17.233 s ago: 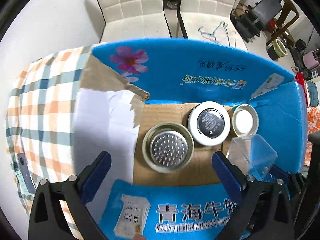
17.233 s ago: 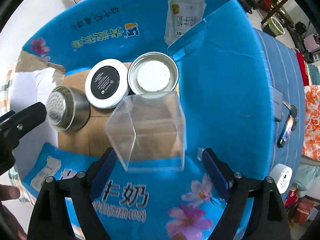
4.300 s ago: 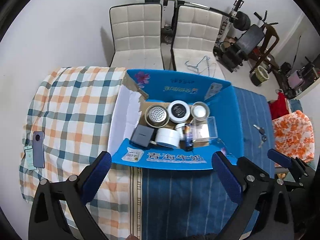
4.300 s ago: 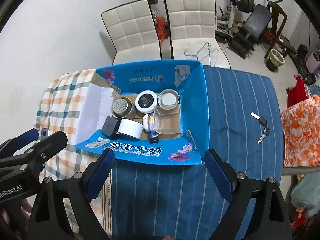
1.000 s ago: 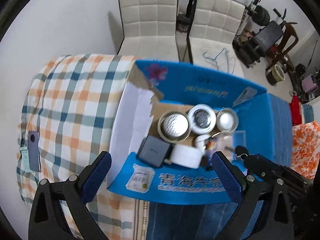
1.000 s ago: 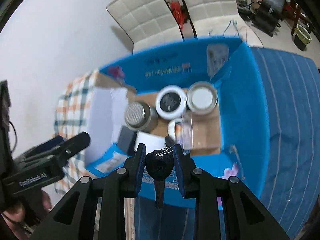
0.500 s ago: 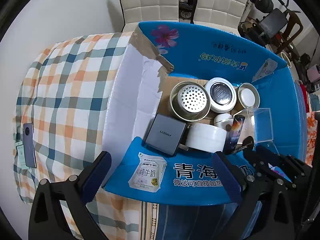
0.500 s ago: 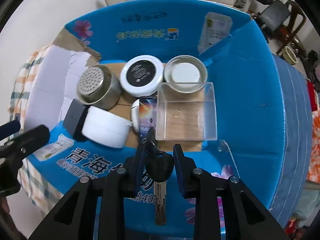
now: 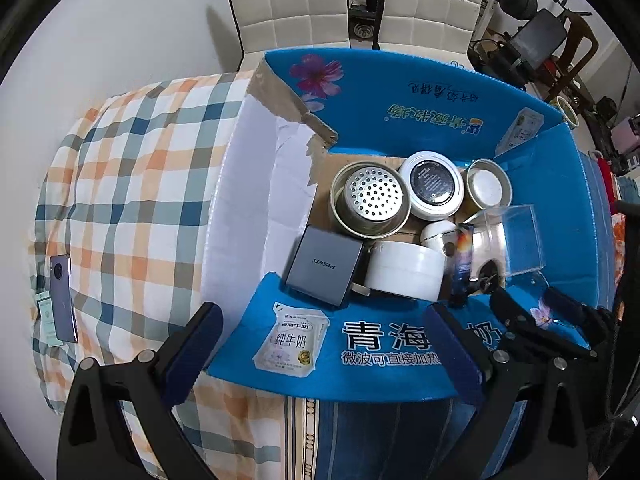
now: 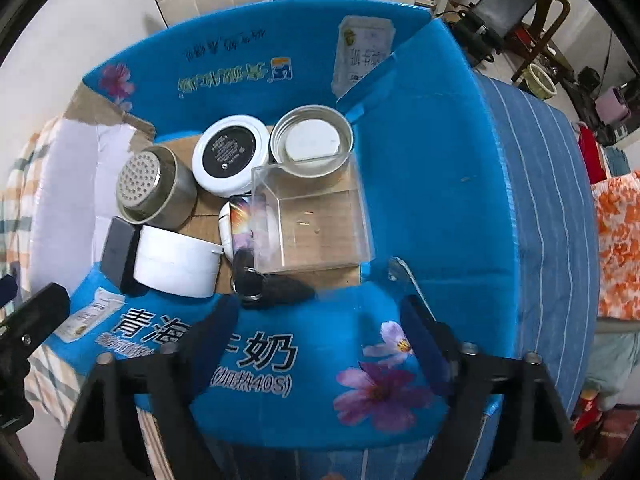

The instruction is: Organize rigid objects

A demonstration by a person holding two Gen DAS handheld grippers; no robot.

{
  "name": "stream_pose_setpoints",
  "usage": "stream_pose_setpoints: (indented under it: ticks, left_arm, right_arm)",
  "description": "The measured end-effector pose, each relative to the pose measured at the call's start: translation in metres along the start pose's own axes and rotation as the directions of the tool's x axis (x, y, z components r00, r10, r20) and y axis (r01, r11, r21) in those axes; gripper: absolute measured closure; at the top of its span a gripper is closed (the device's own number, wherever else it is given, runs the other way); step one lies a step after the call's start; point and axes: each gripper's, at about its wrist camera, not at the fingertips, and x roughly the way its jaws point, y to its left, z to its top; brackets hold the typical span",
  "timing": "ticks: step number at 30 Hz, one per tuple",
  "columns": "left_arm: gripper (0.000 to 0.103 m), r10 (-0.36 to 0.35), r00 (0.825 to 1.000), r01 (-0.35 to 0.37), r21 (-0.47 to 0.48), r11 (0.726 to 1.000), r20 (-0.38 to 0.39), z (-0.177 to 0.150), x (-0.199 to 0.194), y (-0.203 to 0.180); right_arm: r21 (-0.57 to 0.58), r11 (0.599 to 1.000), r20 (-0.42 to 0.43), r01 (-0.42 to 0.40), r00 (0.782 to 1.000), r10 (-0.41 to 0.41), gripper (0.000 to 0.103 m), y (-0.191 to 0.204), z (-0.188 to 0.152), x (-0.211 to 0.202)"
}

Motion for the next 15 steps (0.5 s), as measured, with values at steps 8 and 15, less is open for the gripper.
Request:
stream_pose_setpoints:
  ticks: [8,15]
  left_arm:
    - [0.000,-0.031,0.998,0.032,-0.016,0.999,0.052,-0.006,-0.053,-0.001]
    - [0.000,-0.057,0.985,0.053,0.031,0.998,0.160,-0.022,-0.137,-0.016]
  right_arm:
    - [0.003,1.000,0.094,0.006,0.996,-0.007,0.015,-0.012,-0.009,-0.079]
    - [0.007,0.999,0.246,-0.039,0.969,0.036,0.011,-0.021,-0.036,-0.190]
